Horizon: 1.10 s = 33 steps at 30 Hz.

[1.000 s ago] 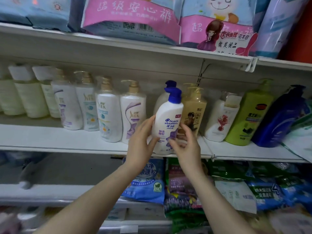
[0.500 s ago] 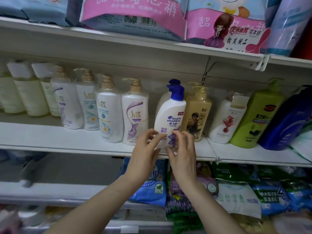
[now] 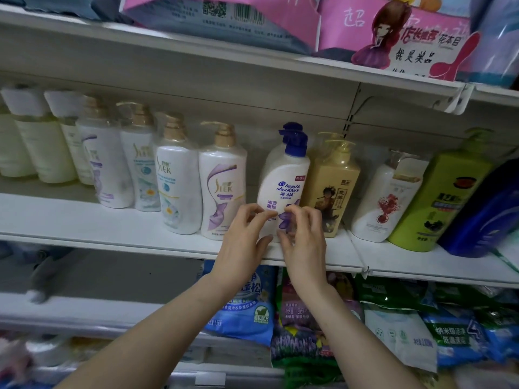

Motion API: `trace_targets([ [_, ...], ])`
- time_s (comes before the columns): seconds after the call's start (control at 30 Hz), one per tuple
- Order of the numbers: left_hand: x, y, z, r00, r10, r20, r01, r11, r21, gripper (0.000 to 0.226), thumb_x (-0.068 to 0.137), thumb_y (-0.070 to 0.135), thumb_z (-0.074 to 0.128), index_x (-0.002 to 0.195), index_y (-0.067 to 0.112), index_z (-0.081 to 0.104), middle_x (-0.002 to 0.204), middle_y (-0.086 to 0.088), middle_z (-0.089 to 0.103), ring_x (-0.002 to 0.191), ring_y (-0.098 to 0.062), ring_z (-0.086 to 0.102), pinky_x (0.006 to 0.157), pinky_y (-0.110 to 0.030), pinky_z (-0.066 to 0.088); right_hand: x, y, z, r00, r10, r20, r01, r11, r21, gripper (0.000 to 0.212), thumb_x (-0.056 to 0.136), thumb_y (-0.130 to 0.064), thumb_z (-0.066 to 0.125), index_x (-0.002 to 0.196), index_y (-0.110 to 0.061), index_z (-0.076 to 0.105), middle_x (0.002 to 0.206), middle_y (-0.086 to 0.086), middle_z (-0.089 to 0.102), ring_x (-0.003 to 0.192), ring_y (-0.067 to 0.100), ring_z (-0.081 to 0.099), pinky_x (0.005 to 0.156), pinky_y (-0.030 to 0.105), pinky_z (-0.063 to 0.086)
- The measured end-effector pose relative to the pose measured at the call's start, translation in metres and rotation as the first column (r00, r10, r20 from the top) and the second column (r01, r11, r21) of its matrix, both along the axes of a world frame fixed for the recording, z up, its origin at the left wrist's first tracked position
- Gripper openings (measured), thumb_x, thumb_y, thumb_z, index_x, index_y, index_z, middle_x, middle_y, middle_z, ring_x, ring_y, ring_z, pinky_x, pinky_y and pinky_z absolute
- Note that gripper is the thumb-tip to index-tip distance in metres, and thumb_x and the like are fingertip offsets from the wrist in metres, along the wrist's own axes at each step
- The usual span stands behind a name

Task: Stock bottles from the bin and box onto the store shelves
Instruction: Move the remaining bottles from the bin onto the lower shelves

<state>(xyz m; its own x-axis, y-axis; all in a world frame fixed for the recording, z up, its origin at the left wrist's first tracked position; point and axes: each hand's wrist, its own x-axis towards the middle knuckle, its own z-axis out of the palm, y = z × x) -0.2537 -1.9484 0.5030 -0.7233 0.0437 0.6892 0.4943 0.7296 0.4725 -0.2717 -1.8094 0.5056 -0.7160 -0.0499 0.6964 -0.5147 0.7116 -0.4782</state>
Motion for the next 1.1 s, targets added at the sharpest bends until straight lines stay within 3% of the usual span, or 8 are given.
trace_targets([
  [0.23, -0.011, 0.008, 0.001, 0.999, 0.01, 0.036, -0.01, 1.0, -0.008, 0.057, 0.081, 0.005, 0.073, 0.133, 0.017, 0.054, 0.129, -0.003, 0.045, 0.114, -0.015, 0.051, 0.096, -0.028, 0.048, -0.012, 0.001, 0.001, 1.0, -0.019, -0.019, 0.02, 0.999, 0.026, 0.048, 0.082, 0.001, 0.071, 0.125, -0.014, 0.055, 0.125, 0.008, 0.049, 0.106, 0.026, 0.06, 0.085, 0.041, 0.058],
  [0.6, -0.014, 0.016, 0.0, 0.997, 0.05, 0.058, -0.047, 0.997, -0.055, 0.065, 0.078, 0.002, 0.074, 0.138, 0.014, 0.05, 0.13, -0.006, 0.048, 0.117, -0.019, 0.052, 0.098, -0.021, 0.039, -0.013, 0.004, 0.006, 1.0, -0.01, 0.01, 0.01, 0.999, 0.037, 0.046, 0.086, 0.001, 0.067, 0.128, -0.014, 0.055, 0.127, 0.008, 0.051, 0.112, 0.025, 0.059, 0.09, 0.036, 0.054],
  [0.73, -0.004, 0.014, -0.001, 0.996, 0.047, 0.081, -0.045, 0.999, -0.029, 0.058, 0.083, 0.005, 0.07, 0.137, 0.015, 0.051, 0.129, -0.004, 0.049, 0.111, -0.016, 0.056, 0.089, -0.017, 0.043, -0.008, 0.004, 0.004, 1.0, 0.029, 0.008, -0.029, 0.999, 0.033, 0.042, 0.087, 0.0, 0.065, 0.126, -0.014, 0.056, 0.127, 0.007, 0.051, 0.113, 0.024, 0.059, 0.09, 0.039, 0.056],
  [0.83, 0.008, 0.007, -0.003, 0.997, 0.049, 0.054, -0.048, 0.999, -0.015, 0.051, 0.086, 0.006, 0.068, 0.134, 0.016, 0.053, 0.125, -0.004, 0.053, 0.104, -0.017, 0.06, 0.082, -0.031, 0.054, 0.0, -0.002, 0.002, 0.998, 0.058, 0.011, -0.058, 0.998, 0.03, 0.04, 0.088, 0.0, 0.065, 0.125, -0.013, 0.057, 0.126, 0.007, 0.052, 0.113, 0.024, 0.059, 0.091, 0.04, 0.055],
  [0.93, 0.023, -0.005, -0.006, 0.996, 0.077, 0.053, -0.08, 0.995, 0.059, 0.043, 0.089, 0.007, 0.065, 0.13, 0.017, 0.057, 0.12, 0.0, 0.057, 0.099, -0.014, 0.061, 0.083, -0.038, 0.055, 0.01, -0.012, 0.0, 0.996, 0.087, 0.013, -0.088, 0.996, 0.025, 0.037, 0.088, -0.001, 0.064, 0.122, -0.013, 0.058, 0.123, 0.007, 0.053, 0.109, 0.025, 0.06, 0.09, 0.042, 0.054],
  [1.1, 0.059, -0.041, -0.008, 0.993, 0.108, 0.056, -0.116, 0.983, 0.144, 0.036, 0.09, 0.007, 0.063, 0.125, 0.017, 0.06, 0.112, 0.003, 0.058, 0.097, -0.007, 0.06, 0.084, -0.03, 0.054, 0.04, -0.047, -0.003, 0.991, 0.134, 0.031, -0.135, 0.99, 0.032, 0.035, 0.088, -0.003, 0.064, 0.121, -0.013, 0.058, 0.121, 0.004, 0.052, 0.109, 0.023, 0.058, 0.09, 0.041, 0.053],
])
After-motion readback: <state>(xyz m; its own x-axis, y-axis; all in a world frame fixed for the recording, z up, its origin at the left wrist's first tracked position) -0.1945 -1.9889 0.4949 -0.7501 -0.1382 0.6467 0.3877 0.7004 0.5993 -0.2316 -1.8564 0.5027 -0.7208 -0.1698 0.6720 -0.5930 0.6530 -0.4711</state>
